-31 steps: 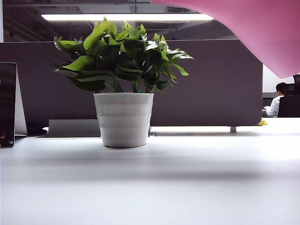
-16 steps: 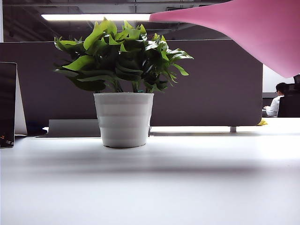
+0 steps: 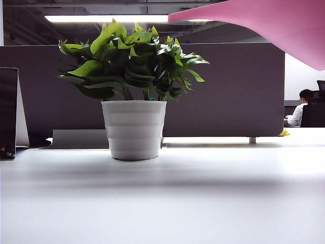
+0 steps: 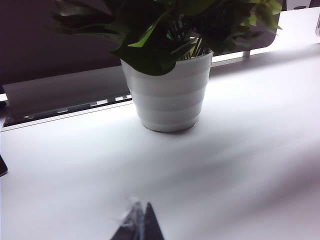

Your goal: Pick up the watering can from the table, water the potted plant, and put the can back.

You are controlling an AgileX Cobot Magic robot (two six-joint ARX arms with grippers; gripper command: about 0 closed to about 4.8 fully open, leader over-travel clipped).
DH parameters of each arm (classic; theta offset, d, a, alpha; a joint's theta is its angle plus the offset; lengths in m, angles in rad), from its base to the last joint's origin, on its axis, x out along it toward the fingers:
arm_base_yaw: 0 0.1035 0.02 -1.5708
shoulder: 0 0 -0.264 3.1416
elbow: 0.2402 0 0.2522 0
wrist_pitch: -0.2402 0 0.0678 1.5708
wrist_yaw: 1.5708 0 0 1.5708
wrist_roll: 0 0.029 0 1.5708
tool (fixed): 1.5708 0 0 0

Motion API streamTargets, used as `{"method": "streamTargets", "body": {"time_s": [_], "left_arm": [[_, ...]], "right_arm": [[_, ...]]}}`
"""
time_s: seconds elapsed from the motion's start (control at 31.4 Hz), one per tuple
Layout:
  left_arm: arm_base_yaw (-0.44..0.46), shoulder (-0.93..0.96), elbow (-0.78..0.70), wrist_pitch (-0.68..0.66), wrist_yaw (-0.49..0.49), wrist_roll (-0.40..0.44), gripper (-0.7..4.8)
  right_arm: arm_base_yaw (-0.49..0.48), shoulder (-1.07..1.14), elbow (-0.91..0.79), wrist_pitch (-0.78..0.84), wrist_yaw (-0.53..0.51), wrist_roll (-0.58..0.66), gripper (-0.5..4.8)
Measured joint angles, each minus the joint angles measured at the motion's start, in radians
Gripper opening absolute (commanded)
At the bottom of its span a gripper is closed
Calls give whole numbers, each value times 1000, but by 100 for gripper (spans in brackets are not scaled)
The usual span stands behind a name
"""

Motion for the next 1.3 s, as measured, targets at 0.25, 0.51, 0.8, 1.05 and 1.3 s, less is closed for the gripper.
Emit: {"method": "streamTargets", "body": {"time_s": [0.25, 0.51, 0.8, 1.05, 1.3], "left_arm": [[0, 0, 0, 0, 0, 0, -5], [0, 0, 0, 0, 0, 0, -5], [0, 0, 0, 0, 0, 0, -5], [0, 0, 0, 0, 0, 0, -5], [0, 0, 0, 0, 0, 0, -5]], "right_arm": [[3, 3, 23, -2, 0, -29, -5], [3, 5, 29, 7, 2, -71, -5], [3, 25, 75, 29, 7, -102, -5], [3, 30, 80, 30, -8, -156, -5], [7, 30, 84, 57, -34, -177, -5]]}}
